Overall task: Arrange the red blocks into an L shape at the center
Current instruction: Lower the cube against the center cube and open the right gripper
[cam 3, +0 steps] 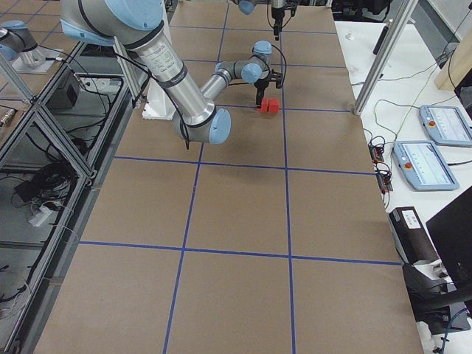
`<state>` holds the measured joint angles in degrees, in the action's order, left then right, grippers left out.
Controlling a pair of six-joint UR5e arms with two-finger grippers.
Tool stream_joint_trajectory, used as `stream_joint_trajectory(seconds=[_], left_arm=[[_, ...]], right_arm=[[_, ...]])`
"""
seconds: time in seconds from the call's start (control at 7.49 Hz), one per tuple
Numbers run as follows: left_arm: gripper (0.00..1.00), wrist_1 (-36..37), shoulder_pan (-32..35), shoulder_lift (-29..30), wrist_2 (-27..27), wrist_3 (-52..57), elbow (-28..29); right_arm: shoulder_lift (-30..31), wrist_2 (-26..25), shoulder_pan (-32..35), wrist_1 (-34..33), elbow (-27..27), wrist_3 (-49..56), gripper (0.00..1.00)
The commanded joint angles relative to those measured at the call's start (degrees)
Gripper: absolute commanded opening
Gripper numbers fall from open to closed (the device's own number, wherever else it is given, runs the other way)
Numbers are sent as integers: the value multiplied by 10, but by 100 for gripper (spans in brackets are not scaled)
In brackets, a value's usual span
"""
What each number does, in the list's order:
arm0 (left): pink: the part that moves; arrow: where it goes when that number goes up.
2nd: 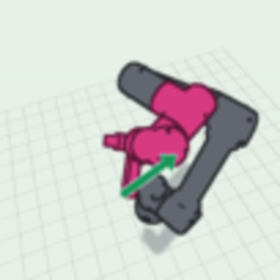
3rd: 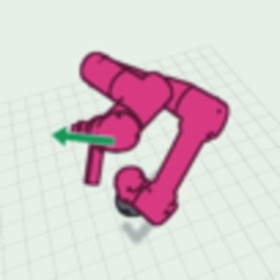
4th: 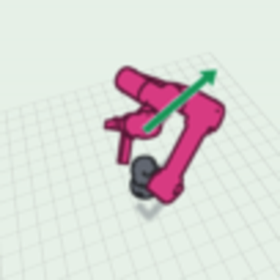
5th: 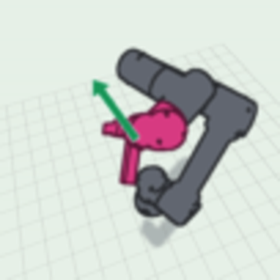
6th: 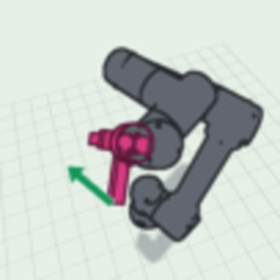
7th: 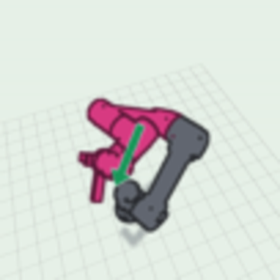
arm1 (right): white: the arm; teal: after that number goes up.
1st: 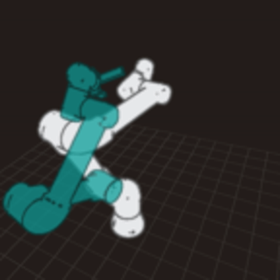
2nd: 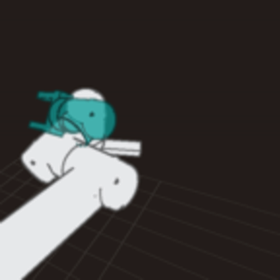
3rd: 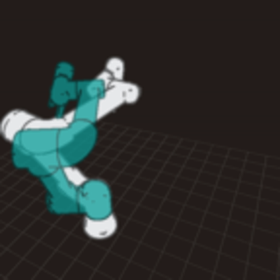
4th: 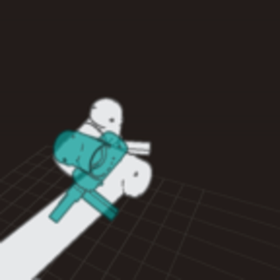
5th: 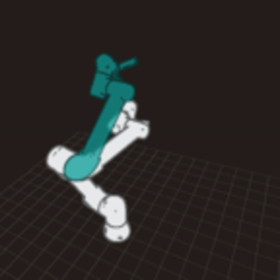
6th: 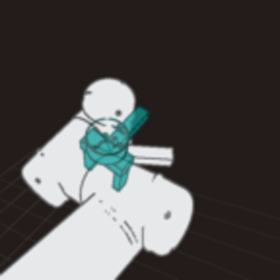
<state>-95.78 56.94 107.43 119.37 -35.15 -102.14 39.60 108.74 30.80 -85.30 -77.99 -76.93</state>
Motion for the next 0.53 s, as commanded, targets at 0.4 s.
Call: stream_joint_trajectory(seconds=[0.4], left_arm=[[100, -23, -2, -64, 0, -66, -23]], right_arm=[[90, 82, 115, -7, -99, 74, 99]])
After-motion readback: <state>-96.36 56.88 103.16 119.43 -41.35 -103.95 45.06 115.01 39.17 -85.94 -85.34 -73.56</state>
